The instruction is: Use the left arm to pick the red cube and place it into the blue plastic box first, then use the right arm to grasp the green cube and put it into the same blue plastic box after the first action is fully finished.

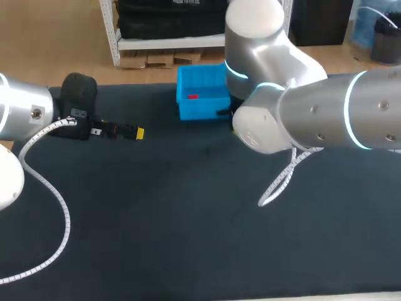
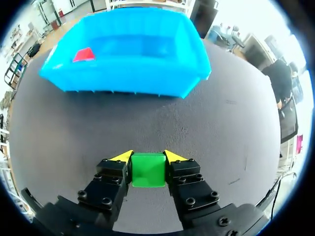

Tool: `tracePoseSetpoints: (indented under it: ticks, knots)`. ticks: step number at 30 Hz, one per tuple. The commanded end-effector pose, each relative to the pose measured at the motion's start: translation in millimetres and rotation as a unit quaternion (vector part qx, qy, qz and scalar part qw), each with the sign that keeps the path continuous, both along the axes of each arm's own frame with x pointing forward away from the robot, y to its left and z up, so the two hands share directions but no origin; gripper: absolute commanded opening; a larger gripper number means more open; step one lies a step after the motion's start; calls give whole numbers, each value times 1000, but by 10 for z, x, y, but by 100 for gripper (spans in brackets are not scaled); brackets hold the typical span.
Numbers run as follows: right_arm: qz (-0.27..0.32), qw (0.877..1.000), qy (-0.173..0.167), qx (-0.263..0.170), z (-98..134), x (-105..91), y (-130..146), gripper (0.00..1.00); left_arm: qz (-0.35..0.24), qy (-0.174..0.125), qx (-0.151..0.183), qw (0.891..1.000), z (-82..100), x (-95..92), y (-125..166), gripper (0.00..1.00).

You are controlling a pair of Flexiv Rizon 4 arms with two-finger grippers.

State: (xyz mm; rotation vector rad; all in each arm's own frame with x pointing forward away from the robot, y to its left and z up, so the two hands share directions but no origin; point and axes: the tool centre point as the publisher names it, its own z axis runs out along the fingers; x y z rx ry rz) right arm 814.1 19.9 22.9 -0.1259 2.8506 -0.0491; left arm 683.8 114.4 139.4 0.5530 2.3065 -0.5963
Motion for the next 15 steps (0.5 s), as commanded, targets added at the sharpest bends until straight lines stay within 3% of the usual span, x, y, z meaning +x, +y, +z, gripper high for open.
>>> tracePoseSetpoints:
  ticks: [1,15]
  knots:
    - [-3,1000,-15,-7,214,-85,-5,0,-2,-2,-4,1000,-17,6,10,100]
    - [7,998,-64,1,742,19,-40,0,-2,-2,-4,1000,-17,6,10,100]
